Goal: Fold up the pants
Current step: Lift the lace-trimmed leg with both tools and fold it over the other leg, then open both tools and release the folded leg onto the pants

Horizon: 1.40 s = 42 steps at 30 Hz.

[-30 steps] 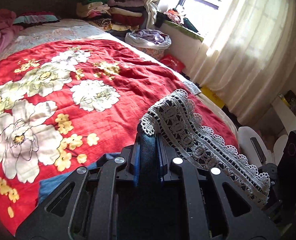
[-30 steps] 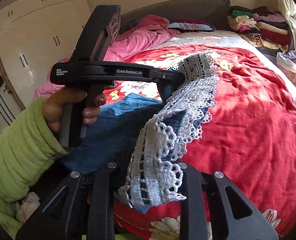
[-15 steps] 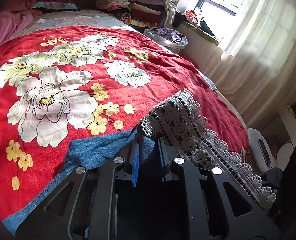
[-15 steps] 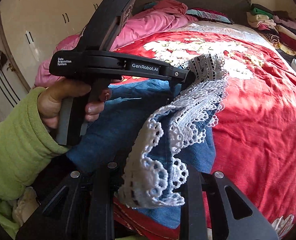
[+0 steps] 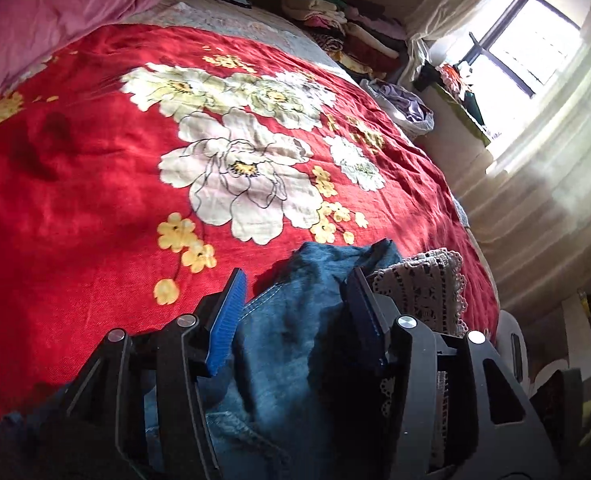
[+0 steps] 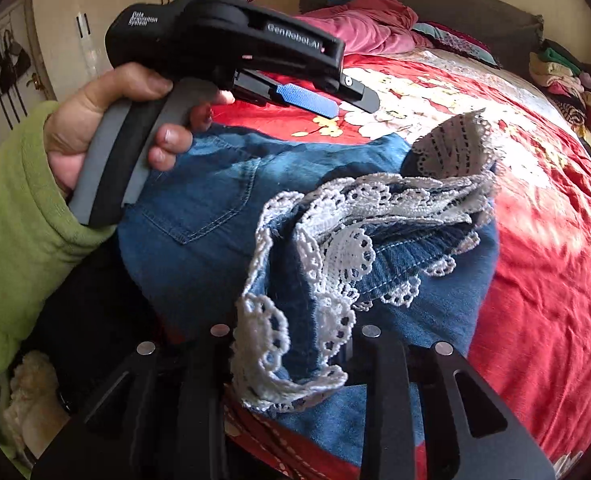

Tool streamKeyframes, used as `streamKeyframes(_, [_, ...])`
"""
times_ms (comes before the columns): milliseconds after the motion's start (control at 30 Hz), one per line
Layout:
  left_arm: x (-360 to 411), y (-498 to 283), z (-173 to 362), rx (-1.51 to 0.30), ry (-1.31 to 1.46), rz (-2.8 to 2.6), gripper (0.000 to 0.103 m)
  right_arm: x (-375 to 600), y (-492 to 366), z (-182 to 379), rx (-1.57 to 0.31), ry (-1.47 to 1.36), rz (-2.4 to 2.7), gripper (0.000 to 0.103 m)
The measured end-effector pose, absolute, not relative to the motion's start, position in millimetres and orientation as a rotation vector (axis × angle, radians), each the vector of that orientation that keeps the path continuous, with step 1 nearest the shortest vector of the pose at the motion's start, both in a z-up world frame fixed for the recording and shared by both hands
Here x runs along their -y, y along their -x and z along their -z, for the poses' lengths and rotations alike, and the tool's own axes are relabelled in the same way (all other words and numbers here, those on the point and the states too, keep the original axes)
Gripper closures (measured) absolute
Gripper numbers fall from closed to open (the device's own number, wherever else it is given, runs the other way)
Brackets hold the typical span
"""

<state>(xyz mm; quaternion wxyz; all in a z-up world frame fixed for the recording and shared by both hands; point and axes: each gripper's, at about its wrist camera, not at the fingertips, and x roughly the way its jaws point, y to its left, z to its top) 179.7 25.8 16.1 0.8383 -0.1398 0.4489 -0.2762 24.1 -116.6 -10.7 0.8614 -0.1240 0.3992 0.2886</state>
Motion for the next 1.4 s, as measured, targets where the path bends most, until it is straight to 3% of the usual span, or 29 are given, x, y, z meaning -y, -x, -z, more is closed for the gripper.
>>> streamKeyframes(533, [-64.5,-158.0,2.3,-0.991,0.501,0.603,0.039,91.2,9.4,6.1,-0.685,0.431,-0.645,0.039])
streamKeyframes(933, [-38.8,-179.1,19.8,-1.069,0.437,0.534,0.034,89.4,30.4,-4.7,-0.670,0.441,-0.716,0.039])
streamKeyframes(1000, [-33.8,-181.2,21.4,-1.068,0.414,0.501,0.044,81.4,28.1,0.5,-0.682,0.465,-0.712,0.039])
streamKeyframes(1033, [-32.1,-182.4,22.1,-1.067,0.406,0.496,0.060,76.7,29.5,3.8,-0.704,0.483,-0.704,0.040])
streamKeyframes(1067, [-30.7,-182.9,22.9,-1.067,0.414,0.511,0.084,73.6,26.2,10.4,-0.731,0.498,-0.699,0.046])
streamKeyframes(1100, [-28.7,-182.3,22.3,-1.068,0.417,0.520,0.087,71.2,21.7,16.9,-0.765,0.505,-0.704,0.069])
streamKeyframes(1133, [-27.0,-180.8,20.2,-1.062,0.396,0.508,0.088,70.8,18.6,19.9,-0.790,0.489,-0.722,0.080])
streamKeyframes(1267, [-32.6,-167.3,1.5,-0.993,0.393,0.517,0.090,76.8,16.5,7.5,-0.785,0.379,-0.806,0.080])
streamKeyframes(1400, [-31.1,-170.5,16.9,-1.018,0.357,0.485,0.089,74.9,5.7,23.1,-0.843,0.368,-0.802,0.076])
